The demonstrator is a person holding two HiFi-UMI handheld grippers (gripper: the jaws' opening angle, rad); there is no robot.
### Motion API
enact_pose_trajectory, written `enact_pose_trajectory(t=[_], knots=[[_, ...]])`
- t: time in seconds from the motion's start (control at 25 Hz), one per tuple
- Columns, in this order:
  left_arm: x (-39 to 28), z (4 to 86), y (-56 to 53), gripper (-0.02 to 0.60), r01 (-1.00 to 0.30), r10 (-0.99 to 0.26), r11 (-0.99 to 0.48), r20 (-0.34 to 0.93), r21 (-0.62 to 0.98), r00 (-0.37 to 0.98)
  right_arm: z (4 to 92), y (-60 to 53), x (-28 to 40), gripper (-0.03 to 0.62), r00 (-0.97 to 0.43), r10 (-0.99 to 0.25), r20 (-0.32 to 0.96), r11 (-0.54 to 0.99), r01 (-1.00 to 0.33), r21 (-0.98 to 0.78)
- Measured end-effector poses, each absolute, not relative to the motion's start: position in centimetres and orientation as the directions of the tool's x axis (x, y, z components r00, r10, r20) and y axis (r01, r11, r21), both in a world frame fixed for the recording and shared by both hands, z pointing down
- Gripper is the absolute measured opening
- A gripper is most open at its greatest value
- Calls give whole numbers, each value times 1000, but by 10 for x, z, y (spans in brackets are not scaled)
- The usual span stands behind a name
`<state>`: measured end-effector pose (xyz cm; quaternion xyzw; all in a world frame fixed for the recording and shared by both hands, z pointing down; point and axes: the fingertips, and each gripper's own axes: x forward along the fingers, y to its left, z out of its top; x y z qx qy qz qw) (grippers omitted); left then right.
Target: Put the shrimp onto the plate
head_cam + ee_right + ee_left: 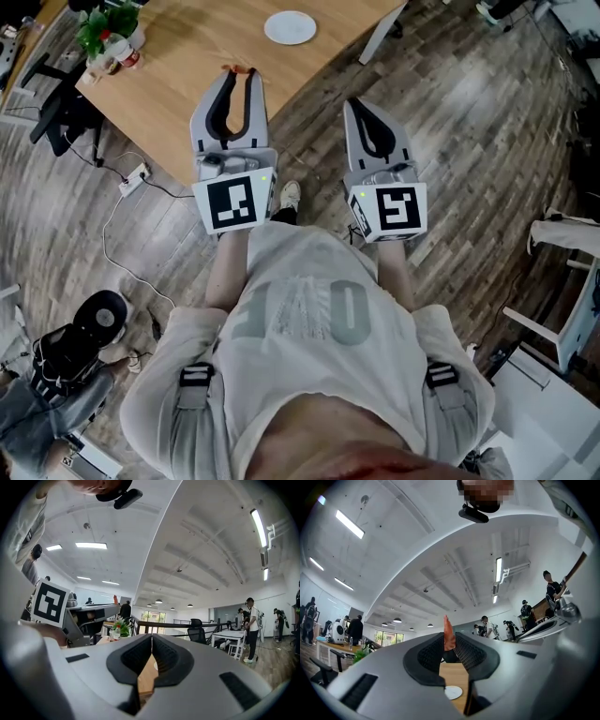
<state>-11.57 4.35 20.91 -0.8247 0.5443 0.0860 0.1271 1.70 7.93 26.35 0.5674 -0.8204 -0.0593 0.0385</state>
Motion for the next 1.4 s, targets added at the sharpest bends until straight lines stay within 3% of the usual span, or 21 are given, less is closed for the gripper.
enact_pose_trajectory(t=[0.56,1.12,1.4], knots=[[-127,222,-75,80,-908,-868,-409,-267,-96,419,285,-24,8,20,-317,-947,58,322,-940,115],[-123,239,-113,80,-907,-878,-417,-232,-59,418,308,-57,15,20,-294,-944,148,310,-945,103],[-114,236,-130,80,-921,-893,-384,-228,-66,389,298,-84,26,20,-331,-937,107,342,-934,100]])
